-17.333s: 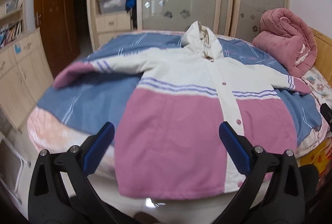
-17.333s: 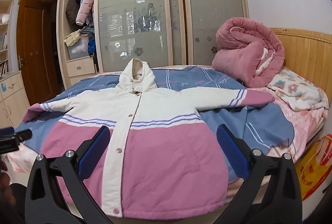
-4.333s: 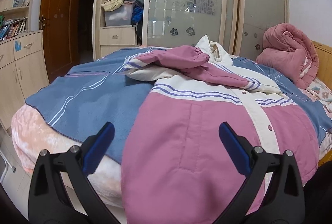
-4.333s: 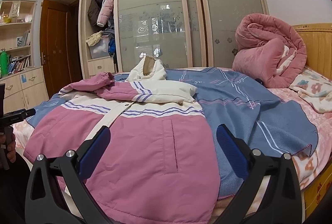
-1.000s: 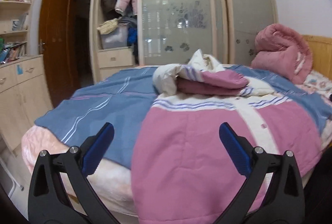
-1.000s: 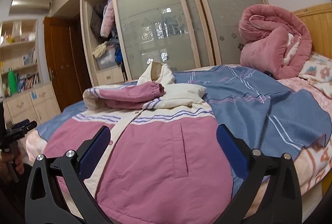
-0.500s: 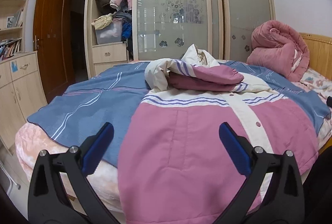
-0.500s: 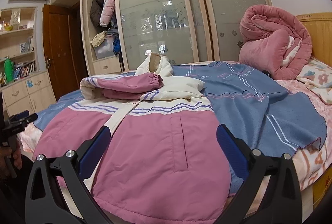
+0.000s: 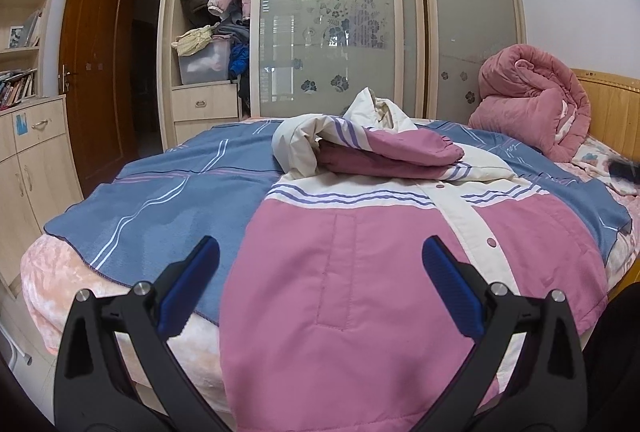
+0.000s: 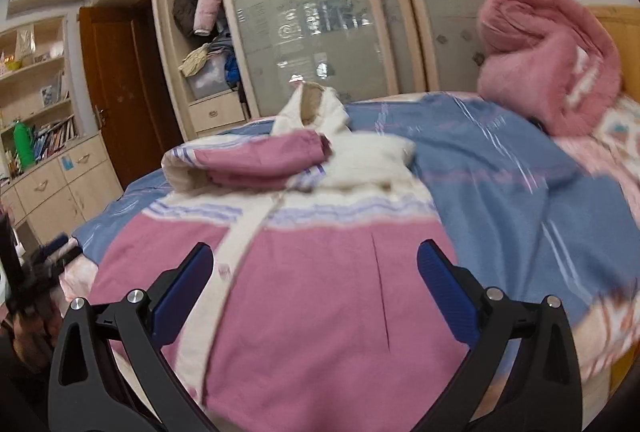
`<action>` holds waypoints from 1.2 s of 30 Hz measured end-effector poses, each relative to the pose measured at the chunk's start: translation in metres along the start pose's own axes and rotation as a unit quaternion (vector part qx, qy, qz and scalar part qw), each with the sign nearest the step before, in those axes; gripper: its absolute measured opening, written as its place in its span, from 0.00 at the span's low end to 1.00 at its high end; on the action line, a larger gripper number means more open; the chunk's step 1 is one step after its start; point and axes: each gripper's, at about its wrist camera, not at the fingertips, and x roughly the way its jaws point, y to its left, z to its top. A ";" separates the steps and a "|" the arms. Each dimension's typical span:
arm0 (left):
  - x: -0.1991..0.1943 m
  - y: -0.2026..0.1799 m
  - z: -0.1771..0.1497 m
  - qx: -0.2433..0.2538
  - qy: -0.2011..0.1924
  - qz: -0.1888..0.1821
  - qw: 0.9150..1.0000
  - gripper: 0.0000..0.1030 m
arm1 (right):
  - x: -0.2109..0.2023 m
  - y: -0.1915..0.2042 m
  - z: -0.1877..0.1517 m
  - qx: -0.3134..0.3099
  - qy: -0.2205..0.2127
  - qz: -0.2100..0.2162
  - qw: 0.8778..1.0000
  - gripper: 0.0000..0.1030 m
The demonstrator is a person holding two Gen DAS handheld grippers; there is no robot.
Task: Fold large clothes
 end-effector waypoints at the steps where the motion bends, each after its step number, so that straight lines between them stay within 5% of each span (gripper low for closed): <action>1: 0.000 0.000 0.000 -0.001 0.001 0.000 1.000 0.98 | 0.010 0.001 0.017 0.003 0.007 0.014 1.000 0.99; 5: -0.001 0.006 0.002 -0.016 -0.003 -0.006 1.000 0.98 | 0.081 0.003 0.085 0.021 0.064 0.061 0.996 0.96; 7: -0.001 0.007 0.003 -0.020 -0.002 -0.008 1.000 0.98 | 0.119 0.003 0.104 0.020 0.090 0.061 0.994 0.83; 9: -0.001 0.009 0.003 -0.023 -0.001 -0.009 1.000 0.98 | 0.169 -0.005 0.118 0.044 0.134 0.068 0.988 0.58; 12: -0.003 0.011 0.004 -0.024 -0.001 -0.012 1.000 0.98 | 0.242 -0.014 0.126 0.054 0.188 0.044 0.980 0.45; 20: -0.008 0.017 0.007 -0.020 -0.002 -0.001 1.000 0.98 | 0.344 -0.032 0.119 0.092 0.243 0.020 0.965 0.38; 22: -0.008 0.021 0.007 -0.027 -0.001 0.001 1.000 0.98 | 0.352 -0.028 0.120 0.100 0.247 0.040 0.963 0.25; 24: -0.007 0.025 0.008 -0.037 0.000 0.000 0.999 0.98 | 0.354 -0.016 0.127 0.076 0.236 0.051 0.967 0.02; 30: -0.001 0.029 0.008 -0.063 0.008 -0.009 0.998 0.98 | 0.324 0.000 0.167 0.037 0.178 0.035 0.983 0.01; 36: -0.001 0.023 0.007 -0.050 0.006 -0.007 0.999 0.98 | 0.279 -0.045 0.202 0.057 0.129 0.006 0.990 0.01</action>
